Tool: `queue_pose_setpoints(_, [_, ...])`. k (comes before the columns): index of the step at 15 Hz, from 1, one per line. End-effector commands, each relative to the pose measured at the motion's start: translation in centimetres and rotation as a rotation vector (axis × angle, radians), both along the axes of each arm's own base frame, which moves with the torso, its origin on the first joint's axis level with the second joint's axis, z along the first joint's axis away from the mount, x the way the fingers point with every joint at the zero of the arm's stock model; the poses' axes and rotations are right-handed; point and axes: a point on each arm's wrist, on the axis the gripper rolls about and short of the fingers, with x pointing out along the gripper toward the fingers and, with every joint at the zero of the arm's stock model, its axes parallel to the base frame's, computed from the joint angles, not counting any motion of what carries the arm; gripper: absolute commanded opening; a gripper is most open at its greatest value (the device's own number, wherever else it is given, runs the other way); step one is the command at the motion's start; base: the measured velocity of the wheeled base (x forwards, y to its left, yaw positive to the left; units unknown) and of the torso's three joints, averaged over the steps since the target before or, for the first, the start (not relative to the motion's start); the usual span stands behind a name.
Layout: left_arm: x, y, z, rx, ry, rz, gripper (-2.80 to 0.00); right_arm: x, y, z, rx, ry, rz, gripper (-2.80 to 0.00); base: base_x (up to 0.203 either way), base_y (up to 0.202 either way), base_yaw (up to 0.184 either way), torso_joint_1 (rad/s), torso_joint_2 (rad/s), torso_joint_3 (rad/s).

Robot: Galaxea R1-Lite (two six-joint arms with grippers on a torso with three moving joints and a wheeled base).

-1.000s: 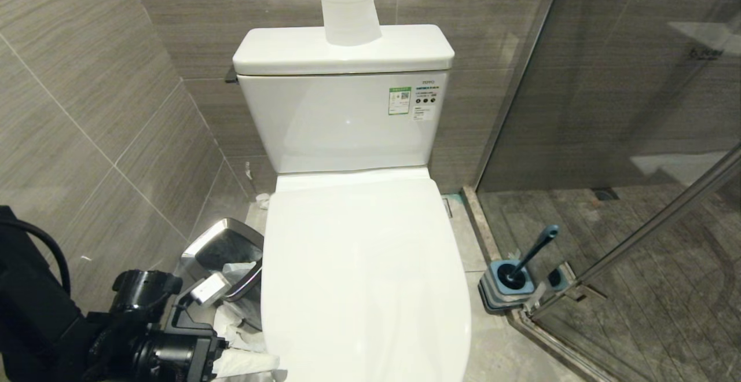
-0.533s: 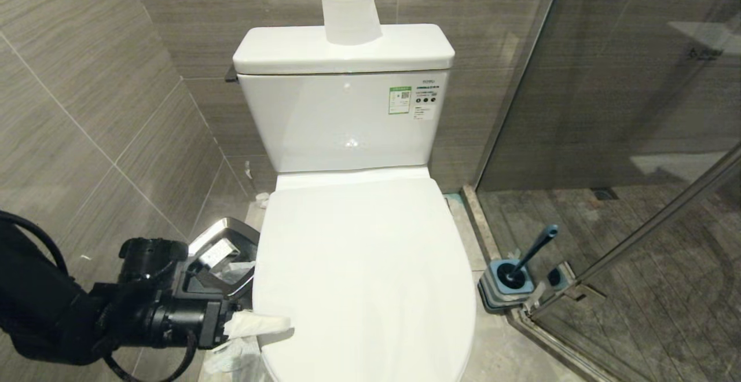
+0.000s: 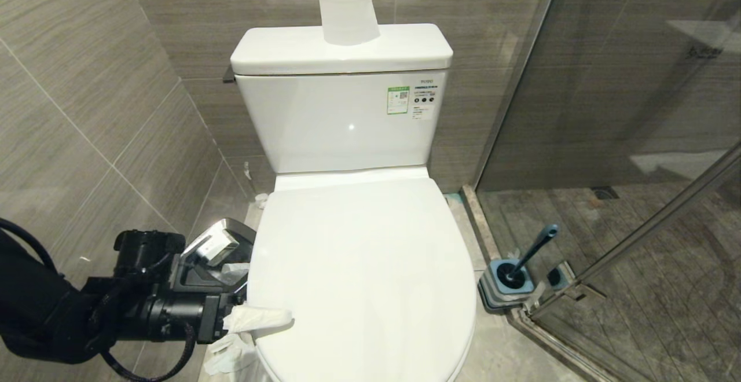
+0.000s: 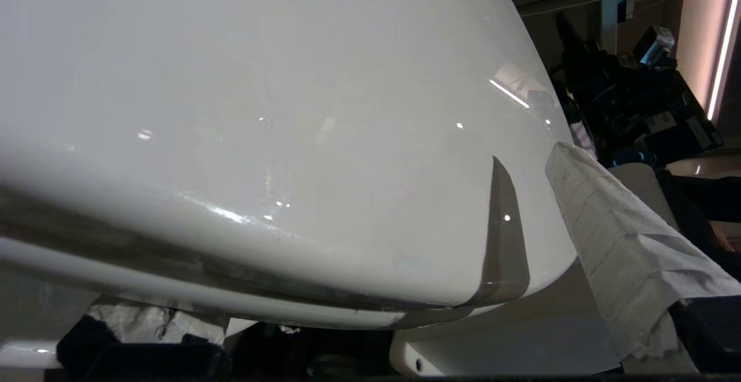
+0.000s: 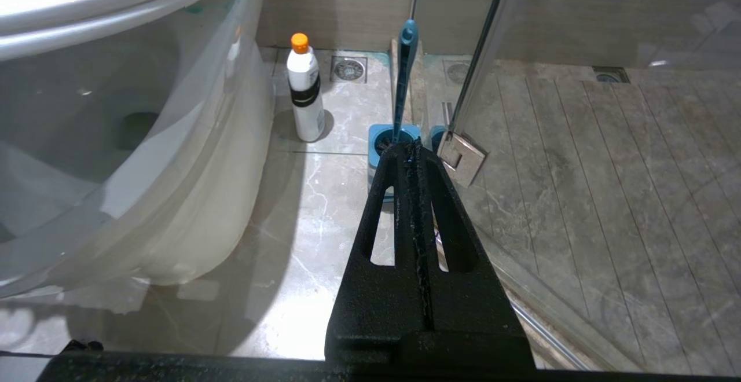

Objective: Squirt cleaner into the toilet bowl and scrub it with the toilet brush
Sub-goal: Use the left hand to lift the toilet lid slightly

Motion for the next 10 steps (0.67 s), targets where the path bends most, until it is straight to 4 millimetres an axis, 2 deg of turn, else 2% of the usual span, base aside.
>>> queue_pose_setpoints(1, [-0.2, 0.1, 0.7, -0.007, -0.023, 0.001, 0.00, 0.0, 0.0, 0.0, 0.000, 0.000, 0.000, -2.80, 0.000, 0.000, 0.000, 0.000, 0.00, 0.000])
queue_pose_setpoints(10, [-1.1, 0.3, 3.3, -0.028, -0.053, 0.010, 0.00, 0.0, 0.0, 0.0, 0.000, 0.000, 0.000, -2.80, 0.000, 0.000, 0.000, 0.000, 0.00, 0.000])
